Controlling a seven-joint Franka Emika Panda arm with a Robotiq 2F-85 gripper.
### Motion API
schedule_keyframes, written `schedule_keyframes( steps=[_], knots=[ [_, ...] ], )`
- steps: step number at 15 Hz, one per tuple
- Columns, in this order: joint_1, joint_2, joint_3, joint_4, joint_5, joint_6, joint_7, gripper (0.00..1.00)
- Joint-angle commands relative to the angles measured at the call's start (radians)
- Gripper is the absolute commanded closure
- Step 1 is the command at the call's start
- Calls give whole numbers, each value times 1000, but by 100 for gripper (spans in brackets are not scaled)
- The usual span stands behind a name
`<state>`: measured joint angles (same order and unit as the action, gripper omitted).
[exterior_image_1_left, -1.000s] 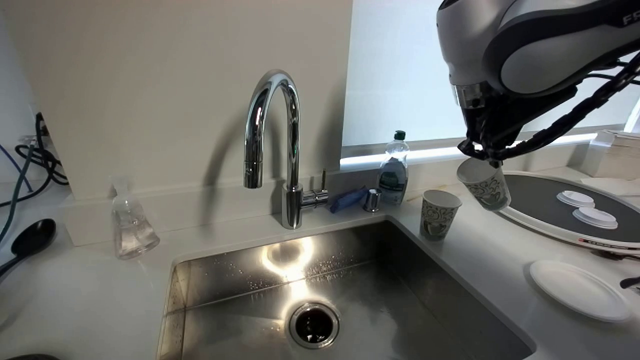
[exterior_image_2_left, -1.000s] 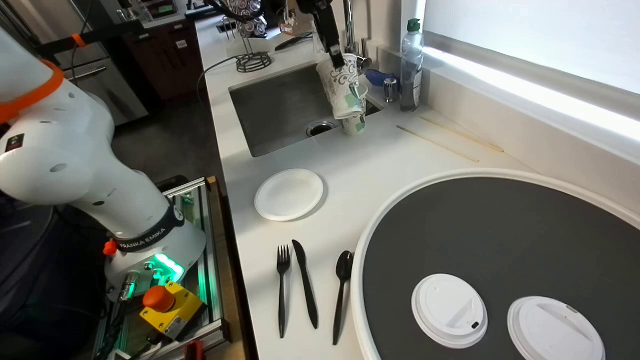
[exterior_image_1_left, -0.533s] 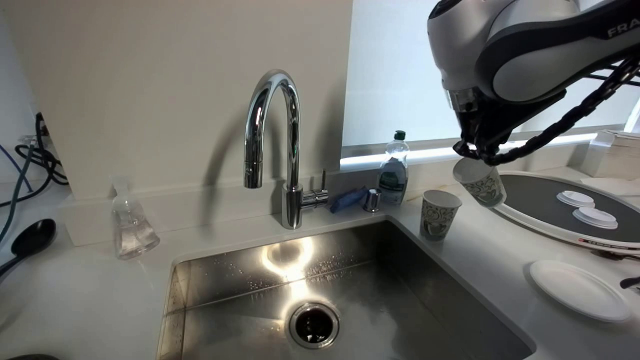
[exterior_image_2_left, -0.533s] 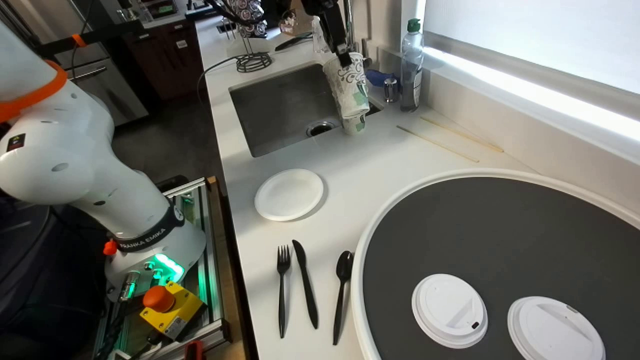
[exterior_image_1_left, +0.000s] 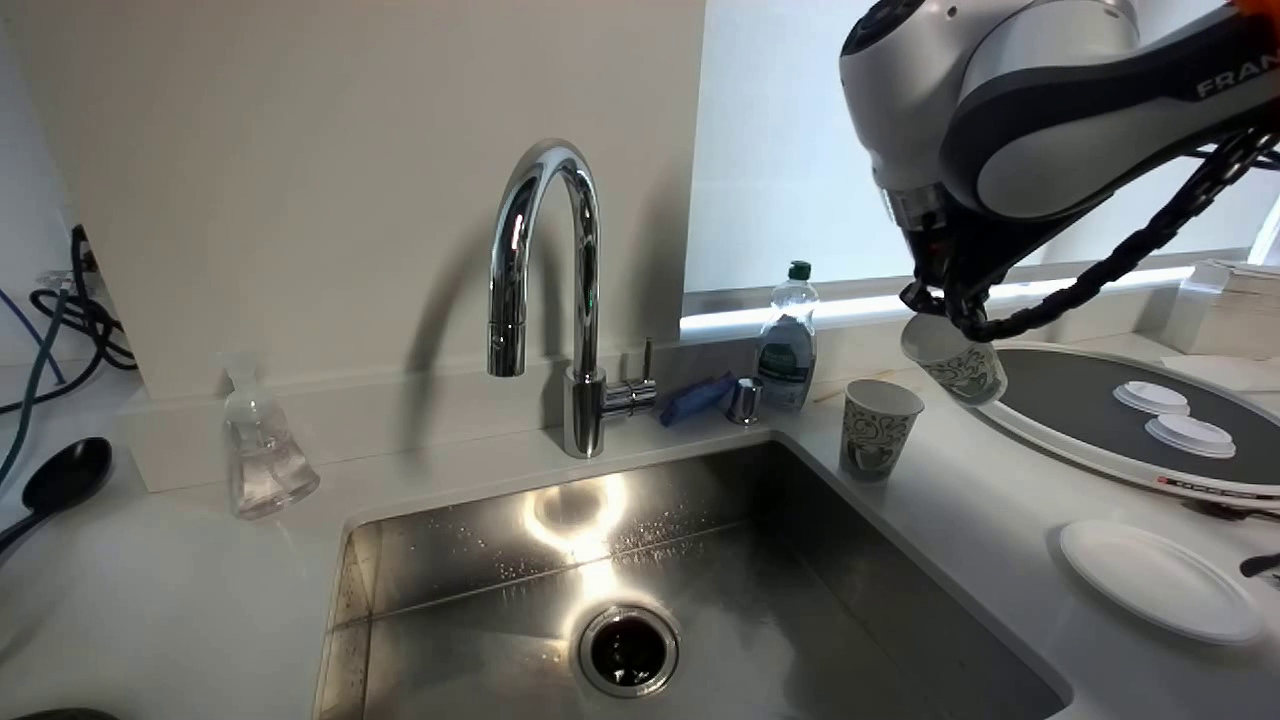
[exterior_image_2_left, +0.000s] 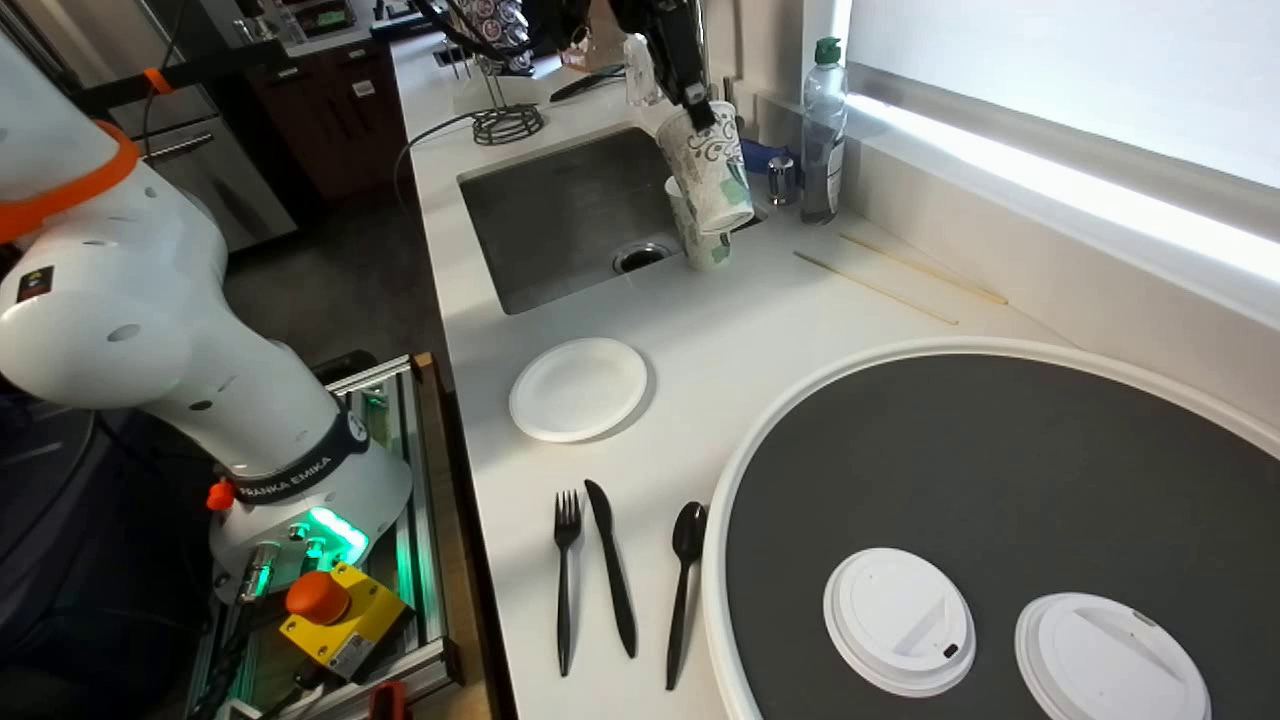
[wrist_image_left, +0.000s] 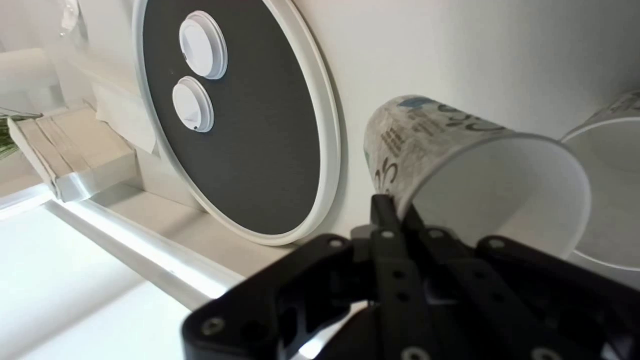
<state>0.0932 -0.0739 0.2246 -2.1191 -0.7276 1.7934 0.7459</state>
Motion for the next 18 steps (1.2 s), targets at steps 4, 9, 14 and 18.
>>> schedule_keyframes(
  steps=[4, 9, 14, 18],
  knots=[
    [29, 34, -8, 29, -64, -60, 24, 99],
    [43, 49, -8, 44, -88, -81, 29, 99],
    [55, 52, -8, 46, -108, -95, 22, 99],
    [66, 53, -3, 43, -142, -115, 24, 99]
  ],
)
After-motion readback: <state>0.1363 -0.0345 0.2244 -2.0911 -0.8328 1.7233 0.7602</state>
